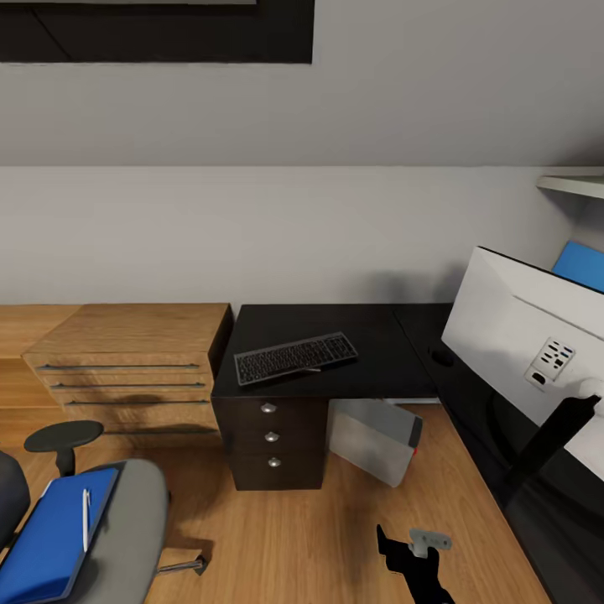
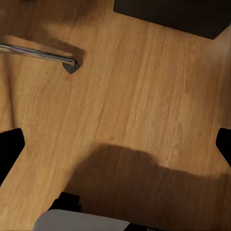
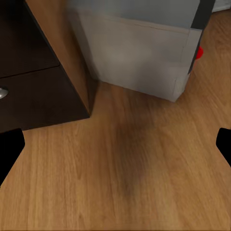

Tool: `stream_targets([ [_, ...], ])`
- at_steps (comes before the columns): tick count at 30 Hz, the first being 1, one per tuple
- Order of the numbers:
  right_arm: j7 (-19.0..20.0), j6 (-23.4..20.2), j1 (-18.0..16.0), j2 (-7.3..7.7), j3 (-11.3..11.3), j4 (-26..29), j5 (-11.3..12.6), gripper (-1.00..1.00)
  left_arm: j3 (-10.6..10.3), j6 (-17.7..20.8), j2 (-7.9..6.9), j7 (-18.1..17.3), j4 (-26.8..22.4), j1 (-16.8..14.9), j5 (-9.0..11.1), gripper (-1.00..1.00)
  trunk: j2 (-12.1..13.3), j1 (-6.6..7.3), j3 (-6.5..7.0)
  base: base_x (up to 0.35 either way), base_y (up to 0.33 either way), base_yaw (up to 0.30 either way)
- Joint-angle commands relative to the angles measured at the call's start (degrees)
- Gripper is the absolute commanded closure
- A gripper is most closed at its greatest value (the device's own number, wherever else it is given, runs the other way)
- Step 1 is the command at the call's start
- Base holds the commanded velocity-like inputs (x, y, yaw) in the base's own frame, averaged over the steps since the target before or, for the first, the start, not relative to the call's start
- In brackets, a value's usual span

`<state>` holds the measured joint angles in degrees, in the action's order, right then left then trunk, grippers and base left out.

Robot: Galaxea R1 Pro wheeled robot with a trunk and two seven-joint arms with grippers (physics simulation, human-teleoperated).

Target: In the bedroom, organize the workspace by keeping the computer under the desk, ensuring the monitor is on the desk, placing the keyboard on the desk next to the monitor, placing the mouse on the desk next to the keyboard, moving the folder from the swivel chair onto the desk next to the mouse, stacking the notebook on top of the folder with the pen on top of the notebook, and positioning the swivel chair next to the desk.

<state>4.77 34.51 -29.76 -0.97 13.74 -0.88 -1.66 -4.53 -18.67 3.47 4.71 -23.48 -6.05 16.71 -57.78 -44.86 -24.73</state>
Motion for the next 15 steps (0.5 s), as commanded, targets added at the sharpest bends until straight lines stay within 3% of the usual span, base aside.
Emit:
stream_targets([
  [1, 0.3, 0.2, 0.0, 0.02, 0.5, -0.1, -0.1, -1.00, -0.5, -0.2, -0.04, 0.5, 0.0, 0.0, 0.3, -1.00, 0.0, -0.03, -0.06, 0.203, 0.000, 0.000],
  [7, 0.3, 0.1, 0.0, 0.00, 0.5, -0.2, -0.2, -1.00, -0.6, -0.2, -0.04, 0.5, 0.0, 0.0, 0.2, -1.00, 0.0, -0.03, -0.06, 0.159, 0.000, 0.000],
  [15, 0.3, 0.0, 0.0, 0.00, 0.5, -0.2, -0.2, -1.00, -0.6, -0.2, -0.04, 0.5, 0.0, 0.0, 0.2, -1.00, 0.0, -0.03, -0.06, 0.033, 0.000, 0.000],
])
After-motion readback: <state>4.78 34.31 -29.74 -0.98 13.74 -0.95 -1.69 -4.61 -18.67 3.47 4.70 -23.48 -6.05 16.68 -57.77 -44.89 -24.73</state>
